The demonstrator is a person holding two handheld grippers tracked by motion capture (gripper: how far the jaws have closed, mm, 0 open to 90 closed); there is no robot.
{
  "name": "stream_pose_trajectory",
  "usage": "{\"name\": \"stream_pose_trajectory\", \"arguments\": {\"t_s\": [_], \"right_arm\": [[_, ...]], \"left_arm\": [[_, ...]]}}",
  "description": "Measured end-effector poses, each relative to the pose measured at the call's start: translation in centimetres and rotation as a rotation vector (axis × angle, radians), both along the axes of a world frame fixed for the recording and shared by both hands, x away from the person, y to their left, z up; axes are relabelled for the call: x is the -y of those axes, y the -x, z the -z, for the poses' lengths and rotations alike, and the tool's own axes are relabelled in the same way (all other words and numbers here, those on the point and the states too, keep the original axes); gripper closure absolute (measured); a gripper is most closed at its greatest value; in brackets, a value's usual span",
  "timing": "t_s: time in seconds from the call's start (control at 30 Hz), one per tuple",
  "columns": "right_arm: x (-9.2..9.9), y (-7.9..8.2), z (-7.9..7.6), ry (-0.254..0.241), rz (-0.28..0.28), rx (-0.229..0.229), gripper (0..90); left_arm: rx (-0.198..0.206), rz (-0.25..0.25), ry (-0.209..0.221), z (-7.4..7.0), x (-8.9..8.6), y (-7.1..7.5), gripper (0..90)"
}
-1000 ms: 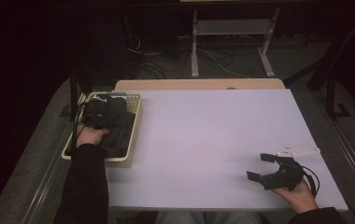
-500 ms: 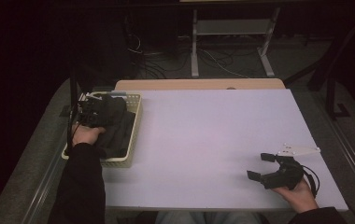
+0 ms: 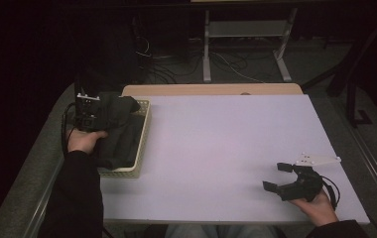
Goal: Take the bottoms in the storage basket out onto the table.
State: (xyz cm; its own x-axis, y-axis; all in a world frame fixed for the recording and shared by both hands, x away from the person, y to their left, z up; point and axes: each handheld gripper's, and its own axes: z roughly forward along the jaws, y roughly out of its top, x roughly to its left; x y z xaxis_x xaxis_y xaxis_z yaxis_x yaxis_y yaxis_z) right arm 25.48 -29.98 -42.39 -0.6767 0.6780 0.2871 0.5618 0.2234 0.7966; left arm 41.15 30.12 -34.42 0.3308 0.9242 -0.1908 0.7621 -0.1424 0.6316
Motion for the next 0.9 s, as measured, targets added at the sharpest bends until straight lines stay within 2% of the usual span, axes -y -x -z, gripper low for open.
{"name": "stream_pose_trajectory", "arguments": {"t_s": [0.33, 0.67, 0.9], "right_arm": [[0.3, 0.1, 0.0, -0.006, 0.007, -0.005, 0.3], [0.1, 0.1, 0.1, 0.009, 0.002, -0.003, 0.3], [0.2, 0.1, 0.1, 0.003, 0.003, -0.005, 0.3]], "left_arm": [[0.023, 0.025, 0.009, -1.9, 0.0, 0.7, 73.5], [0.066, 0.061, 0.023, -5.1, 0.3, 1.7, 73.5], [0.095, 0.087, -0.002, -7.4, 0.6, 2.2, 73.5]]}}
